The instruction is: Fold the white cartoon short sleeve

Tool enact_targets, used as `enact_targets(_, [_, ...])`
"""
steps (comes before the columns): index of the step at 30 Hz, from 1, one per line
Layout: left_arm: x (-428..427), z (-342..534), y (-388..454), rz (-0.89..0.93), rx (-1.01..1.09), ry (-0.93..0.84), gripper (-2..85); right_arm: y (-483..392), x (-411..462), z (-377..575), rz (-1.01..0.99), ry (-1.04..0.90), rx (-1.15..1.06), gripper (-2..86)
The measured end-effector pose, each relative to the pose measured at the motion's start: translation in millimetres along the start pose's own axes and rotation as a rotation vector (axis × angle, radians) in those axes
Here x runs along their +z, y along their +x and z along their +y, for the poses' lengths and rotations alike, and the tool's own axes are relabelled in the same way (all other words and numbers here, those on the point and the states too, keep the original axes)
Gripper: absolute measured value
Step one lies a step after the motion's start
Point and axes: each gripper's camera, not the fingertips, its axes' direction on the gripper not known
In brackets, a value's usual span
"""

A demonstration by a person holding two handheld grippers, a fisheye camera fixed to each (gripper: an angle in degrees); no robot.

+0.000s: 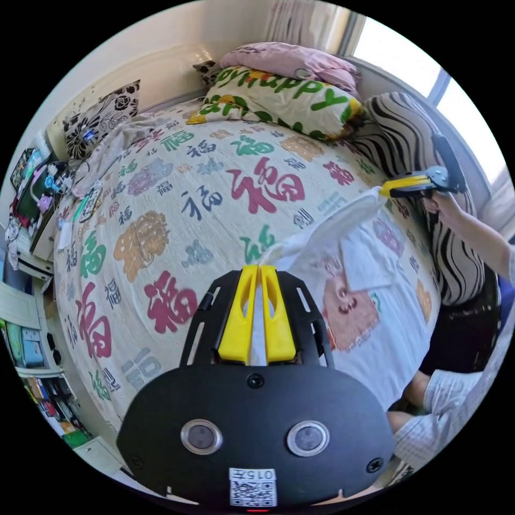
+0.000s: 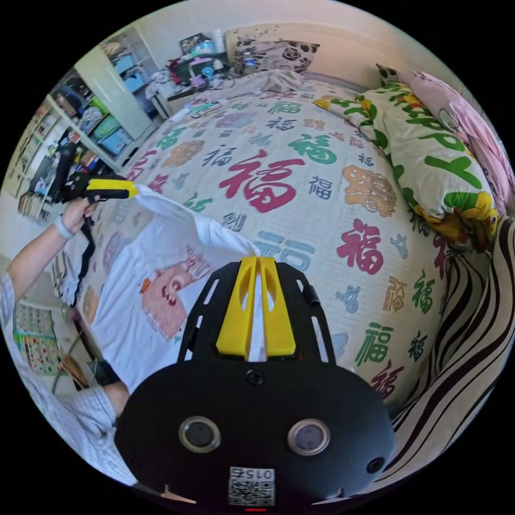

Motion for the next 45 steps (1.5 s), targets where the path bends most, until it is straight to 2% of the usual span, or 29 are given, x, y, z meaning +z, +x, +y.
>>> enact_targets(4, [-33,116,41,0.119,0.016,-0.016,-0.5,-38,-17,99,-0.132,-0.010,-0.129,-0.1])
enact_targets(10, [-50,279,102,0.187,-0.093,-0.169,-0.5,-108,4,245,-0.331,-0.222,-0.214,0.0])
enact_targets(16, [-41,378,125,0.260,-0.270,-0.260,-0.4,-154,48,333,-0.305,-0.429,-0.248,0.0])
enact_targets(24, [-57,404,134,0.264,-0.247,-0.271,-0.4,-150,68,374,-0.253,-0.492,-0.255,0.2])
enact_targets(27, [-54,416,133,0.284,-0.249,-0.333,-0.5,-148,78,389,-0.297,-0.536,-0.261,0.4])
enact_targets(29, [-54,429,129,0.315,-0.255,-0.427,-0.6,-141,94,404,-0.323,-0.641,-0.220,0.2])
enact_targets(31, [-66,435,126,0.319,-0.250,-0.435,-0.6,-135,92,410,-0.294,-0.610,-0.191,0.0])
enact_targets(33, [-83,432,121,0.303,-0.257,-0.392,-0.6,-131,88,408,-0.267,-0.538,-0.161,-0.1])
enact_targets(35, [-97,416,116,0.348,-0.285,-0.266,-0.5,-129,94,401,-0.291,-0.446,-0.084,-0.3])
enact_targets(37, [-90,403,118,0.409,-0.272,-0.245,-0.3,-131,112,399,-0.358,-0.470,-0.070,-0.4])
enact_targets(40, [-61,401,126,0.392,-0.209,-0.372,-0.3,-129,146,411,-0.332,-0.590,-0.057,-0.5])
enact_targets(41, [-49,409,127,0.371,-0.201,-0.466,-0.4,-122,149,416,-0.373,-0.576,-0.020,-0.4])
enact_targets(43, [-49,417,119,0.429,-0.219,-0.498,-0.4,-106,150,420,-0.448,-0.601,0.061,-0.2])
enact_targets(45, [-57,418,104,0.464,-0.235,-0.562,-0.1,-85,140,422,-0.479,-0.540,0.114,0.3])
